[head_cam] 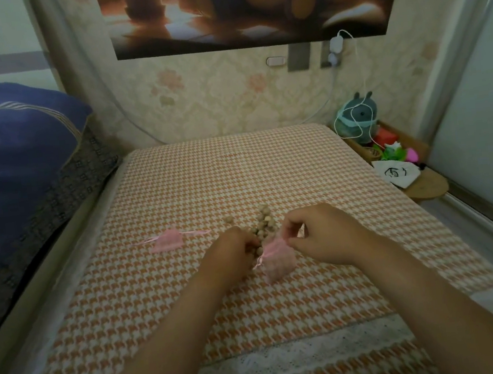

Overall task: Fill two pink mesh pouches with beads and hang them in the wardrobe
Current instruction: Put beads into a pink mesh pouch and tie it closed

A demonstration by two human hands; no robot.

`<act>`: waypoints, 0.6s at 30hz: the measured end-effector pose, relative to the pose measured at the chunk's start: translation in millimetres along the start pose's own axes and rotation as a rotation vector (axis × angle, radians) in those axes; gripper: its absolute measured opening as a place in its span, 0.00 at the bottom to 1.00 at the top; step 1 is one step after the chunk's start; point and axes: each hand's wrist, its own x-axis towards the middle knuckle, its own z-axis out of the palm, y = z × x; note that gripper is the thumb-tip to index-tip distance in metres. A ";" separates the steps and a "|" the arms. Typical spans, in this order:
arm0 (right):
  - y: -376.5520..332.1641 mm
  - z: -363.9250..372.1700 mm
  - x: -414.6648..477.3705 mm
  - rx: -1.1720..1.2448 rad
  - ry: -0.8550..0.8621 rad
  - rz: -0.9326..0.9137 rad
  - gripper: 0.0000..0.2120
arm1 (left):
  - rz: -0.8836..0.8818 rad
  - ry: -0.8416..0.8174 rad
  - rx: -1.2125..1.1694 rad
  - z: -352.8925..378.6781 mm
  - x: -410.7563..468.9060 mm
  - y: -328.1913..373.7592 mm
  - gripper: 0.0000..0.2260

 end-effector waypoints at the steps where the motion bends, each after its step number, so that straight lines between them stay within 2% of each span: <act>1: 0.5 0.6 1.5 -0.005 -0.005 -0.004 0.02 | -0.006 0.016 0.016 2.4 1.6 -1.1 0.07; 5: 2.1 0.8 4.1 -0.032 -0.041 -0.011 0.05 | -0.054 0.027 -0.039 6.3 4.6 -4.0 0.05; 10: 0.3 1.2 5.6 -0.077 -0.027 0.012 0.07 | -0.090 0.213 -0.385 -17.4 6.3 14.5 0.02; 13: -6.0 3.3 4.8 -0.077 0.017 0.040 0.18 | -0.017 0.265 -0.530 -33.8 1.1 27.6 0.05; 15: -10.8 5.2 3.9 -0.010 0.034 0.073 0.26 | 0.016 0.232 -0.558 -37.2 -2.8 31.1 0.04; 18: -15.1 7.9 4.9 -0.061 0.017 0.066 0.25 | 0.036 0.207 -0.485 -34.2 -4.0 32.1 0.02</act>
